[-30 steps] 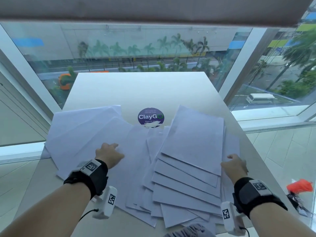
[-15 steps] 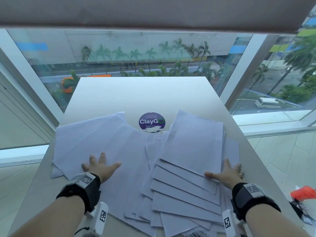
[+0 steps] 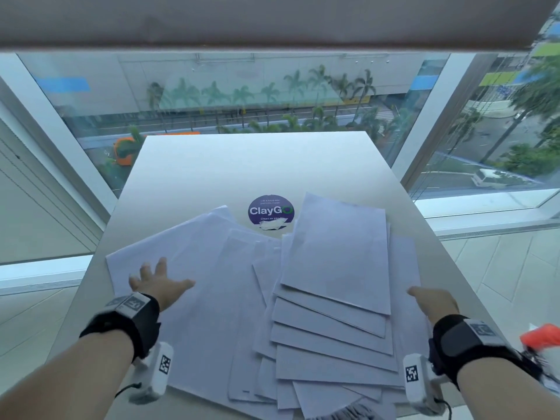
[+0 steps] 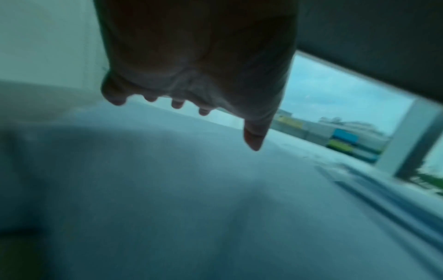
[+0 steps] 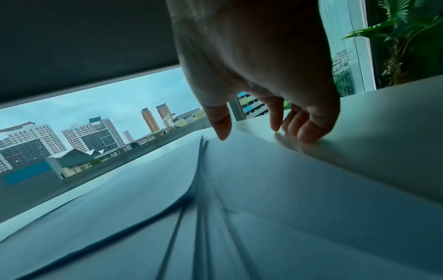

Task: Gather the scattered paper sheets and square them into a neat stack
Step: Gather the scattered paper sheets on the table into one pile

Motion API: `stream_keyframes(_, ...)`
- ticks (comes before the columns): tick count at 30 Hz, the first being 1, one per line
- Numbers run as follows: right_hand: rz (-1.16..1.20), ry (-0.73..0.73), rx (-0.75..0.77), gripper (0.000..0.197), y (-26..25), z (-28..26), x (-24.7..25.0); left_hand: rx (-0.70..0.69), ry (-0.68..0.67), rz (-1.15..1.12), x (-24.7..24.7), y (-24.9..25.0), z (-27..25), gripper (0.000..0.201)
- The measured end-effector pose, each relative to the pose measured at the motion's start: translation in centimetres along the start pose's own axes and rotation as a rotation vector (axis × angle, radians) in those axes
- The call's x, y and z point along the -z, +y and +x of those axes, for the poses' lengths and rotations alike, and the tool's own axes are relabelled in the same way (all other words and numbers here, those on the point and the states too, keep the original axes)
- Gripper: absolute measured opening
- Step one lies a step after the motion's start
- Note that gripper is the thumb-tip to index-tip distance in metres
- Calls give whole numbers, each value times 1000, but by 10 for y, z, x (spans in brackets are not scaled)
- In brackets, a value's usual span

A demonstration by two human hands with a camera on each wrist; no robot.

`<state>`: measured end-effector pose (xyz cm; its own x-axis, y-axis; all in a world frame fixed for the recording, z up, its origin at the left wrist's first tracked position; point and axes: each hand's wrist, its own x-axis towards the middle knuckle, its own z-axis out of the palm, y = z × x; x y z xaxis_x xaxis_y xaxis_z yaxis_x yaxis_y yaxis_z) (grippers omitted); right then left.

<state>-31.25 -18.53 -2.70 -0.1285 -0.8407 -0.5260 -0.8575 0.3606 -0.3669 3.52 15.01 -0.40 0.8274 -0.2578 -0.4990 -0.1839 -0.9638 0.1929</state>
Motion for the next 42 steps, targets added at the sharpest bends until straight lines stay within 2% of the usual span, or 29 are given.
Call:
stream_keyframes(1, 15, -29, 14, 53, 0, 1, -1, 8, -19, 7, -1, -7, 3, 111)
stream_keyframes(3, 43, -68, 48, 28, 2, 0, -4, 13, -34, 14, -6, -10, -2, 115)
stream_keyframes(5, 105, -102, 67, 21, 5, -2, -10, 12, -43, -29, -11, -3, -14, 109)
stream_keyframes(8, 79, -113, 48, 22, 3, -10, -17, 4, -108, -60, -21, 12, -32, 97)
stream_keyframes(10, 30, -89, 49, 40, -4, -9, -21, -2, -144, -35, -29, 18, -40, 89)
stream_keyframes(12, -80, -56, 32, 58, -9, -8, -20, 5, -181, 17, -32, 19, -43, 94)
stream_keyframes(15, -137, -56, 20, 51, -16, -15, -15, 24, -153, 43, -25, 11, -36, 89)
stream_keyframes(17, -112, -80, 38, 46, -16, -19, -15, 39, -75, 25, -15, 5, -26, 85)
stream_keyframes(20, -151, -65, 13, 49, -14, -21, -18, 66, 17, -5, -3, -6, -6, 83)
stream_keyframes(22, -178, -65, -1, 34, -14, -26, -16, 93, 45, -96, 5, -12, 3, 74)
stream_keyframes(24, -161, -63, -4, 21, -15, -27, -16, 75, 7, -171, 11, -15, 8, 53)
stream_keyframes(27, -74, -69, 31, 32, -10, -27, -18, 17, -92, -125, 12, -13, 6, 38)
stream_keyframes(31, -71, -133, 131, 25, 1, -27, -21, -46, -24, -175, 8, -11, 1, 21)
stream_keyframes(34, -7, -132, 222, 28, 11, -26, -19, -69, -82, -309, 2, -16, 3, 21)
stream_keyframes(37, 11, -196, 222, 14, 17, -28, -18, -21, -141, -399, -5, -23, 1, 26)
stream_keyframes(40, 69, -290, 180, 26, 24, -28, -13, 7, -215, -453, -13, -28, 0, 32)
stream_keyframes(42, 63, -238, 172, 30, 27, -22, -5, 16, -307, -468, -15, -26, -5, 31)
